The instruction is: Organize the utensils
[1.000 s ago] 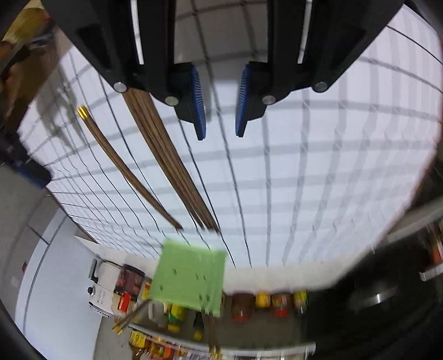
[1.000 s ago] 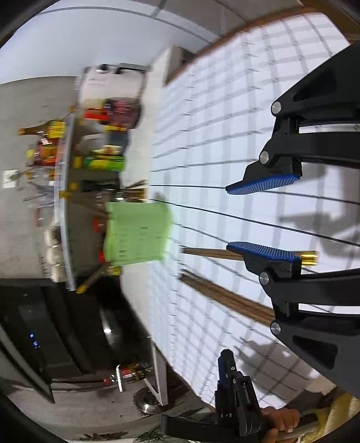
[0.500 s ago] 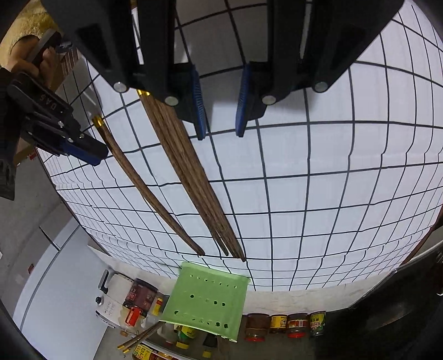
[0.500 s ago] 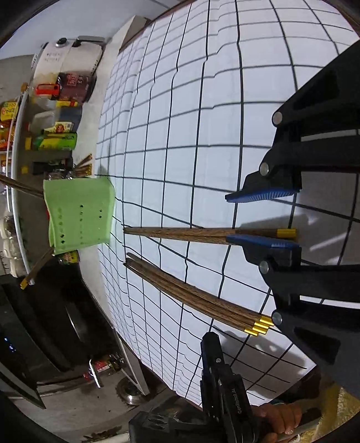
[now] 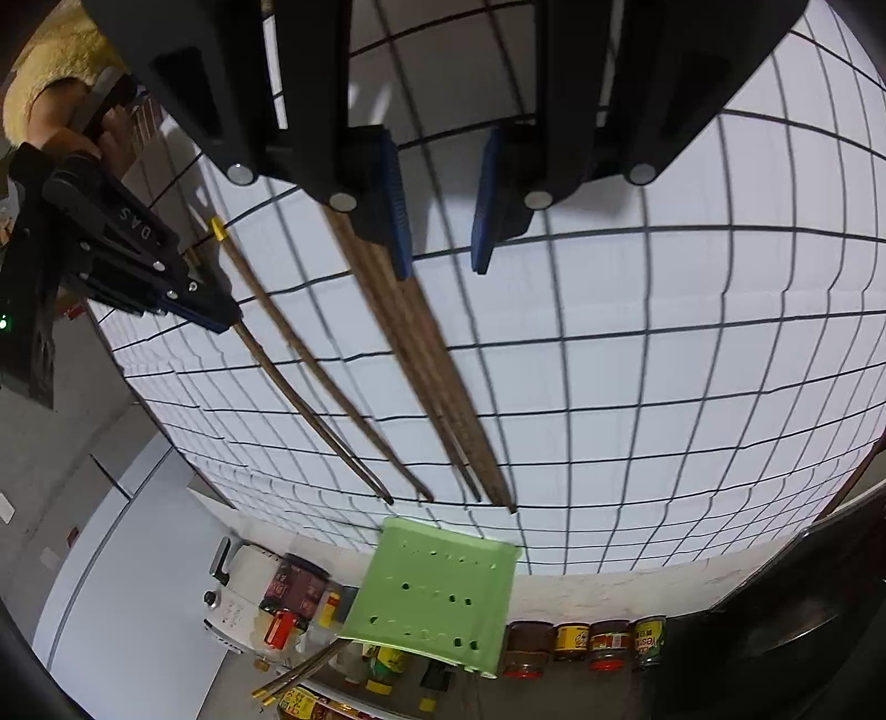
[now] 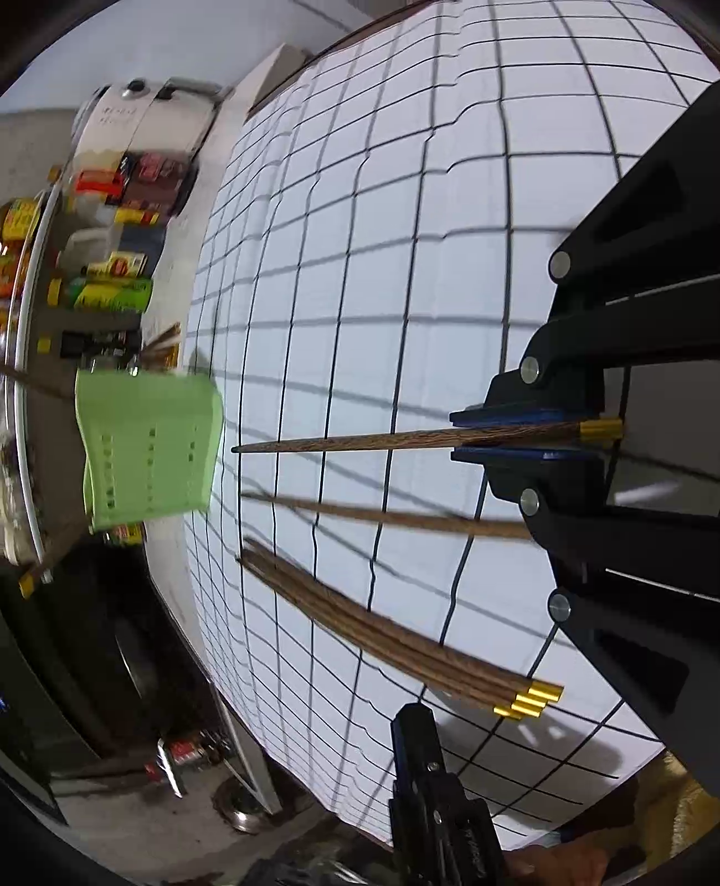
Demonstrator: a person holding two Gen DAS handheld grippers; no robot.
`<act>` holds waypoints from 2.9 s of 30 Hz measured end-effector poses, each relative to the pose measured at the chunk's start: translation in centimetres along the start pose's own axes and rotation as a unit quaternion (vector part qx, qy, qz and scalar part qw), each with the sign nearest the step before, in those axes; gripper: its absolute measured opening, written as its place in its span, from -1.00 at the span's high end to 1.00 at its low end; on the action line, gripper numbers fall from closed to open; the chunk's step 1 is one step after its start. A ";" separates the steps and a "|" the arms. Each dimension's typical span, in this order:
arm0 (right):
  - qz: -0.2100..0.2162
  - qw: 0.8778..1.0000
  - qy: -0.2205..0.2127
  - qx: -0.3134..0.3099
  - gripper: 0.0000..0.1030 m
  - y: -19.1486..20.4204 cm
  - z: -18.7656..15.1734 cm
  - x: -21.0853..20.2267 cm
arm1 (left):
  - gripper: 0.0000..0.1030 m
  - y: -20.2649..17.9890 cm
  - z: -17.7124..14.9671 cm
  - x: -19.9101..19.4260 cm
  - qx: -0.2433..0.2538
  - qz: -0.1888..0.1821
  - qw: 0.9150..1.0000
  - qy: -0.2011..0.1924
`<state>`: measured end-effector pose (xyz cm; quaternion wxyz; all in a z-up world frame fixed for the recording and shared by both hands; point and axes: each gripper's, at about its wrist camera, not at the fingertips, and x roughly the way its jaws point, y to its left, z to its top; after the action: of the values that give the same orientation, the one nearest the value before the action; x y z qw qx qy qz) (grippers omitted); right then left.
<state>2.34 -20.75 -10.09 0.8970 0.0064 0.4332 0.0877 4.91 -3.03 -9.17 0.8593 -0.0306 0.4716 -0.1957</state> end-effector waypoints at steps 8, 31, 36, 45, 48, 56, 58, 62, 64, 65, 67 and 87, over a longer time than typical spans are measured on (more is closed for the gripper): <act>-0.008 1.000 -0.005 0.012 0.86 -0.7 -0.8 -0.7 | 0.58 -1.3 0.6 1.3 -0.001 0.028 1.000 0.013; 0.003 0.999 -0.028 0.025 0.83 -1.8 -2.3 -1.8 | 0.38 2.2 -2.4 -1.6 0.093 0.117 0.989 -0.011; 0.008 0.999 -0.034 0.017 0.71 -1.6 -3.0 -2.3 | 0.21 1.8 -3.9 -2.2 0.104 0.107 0.988 -0.025; -0.007 0.998 -0.056 0.008 0.71 -1.2 -4.2 -2.8 | 0.46 0.9 -4.5 -2.4 0.086 0.124 0.988 -0.029; -0.014 0.998 -0.066 0.003 0.71 -0.9 -4.5 -2.9 | 0.63 0.0 -4.9 -2.3 0.103 0.131 0.985 -0.039; -0.029 0.996 -0.075 -0.038 0.69 0.3 -5.2 -3.2 | 0.67 -0.1 -4.9 -2.1 0.112 0.127 0.984 -0.045; -0.032 0.995 -0.079 -0.044 0.69 0.4 -5.4 -3.3 | 0.67 -0.1 -4.9 -2.1 0.113 0.128 0.984 -0.045; -0.017 0.996 -0.082 -0.035 0.69 0.3 -5.5 -3.3 | 0.68 0.0 -4.8 -2.1 0.113 0.121 0.985 -0.043; -0.013 0.996 -0.085 -0.027 0.73 0.1 -5.5 -3.2 | 0.75 0.2 -4.7 -2.2 0.111 0.122 0.985 -0.045; -0.009 0.996 -0.085 -0.020 0.73 -0.1 -5.4 -3.2 | 0.86 0.2 -4.8 -2.1 0.113 0.131 0.984 -0.048; -0.005 0.997 -0.082 -0.008 0.86 -0.4 -5.3 -3.2 | 0.86 0.4 -4.7 -2.2 0.107 0.126 0.985 -0.049; 0.010 0.992 -0.124 0.030 0.86 -1.0 0.8 -10.7 | 0.87 1.1 1.6 -16.1 0.053 0.065 0.951 -0.298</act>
<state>-3.40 -23.40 -1.31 0.9423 0.0489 0.3209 0.0821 -1.13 3.67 4.25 0.9719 -0.0112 0.1843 -0.1458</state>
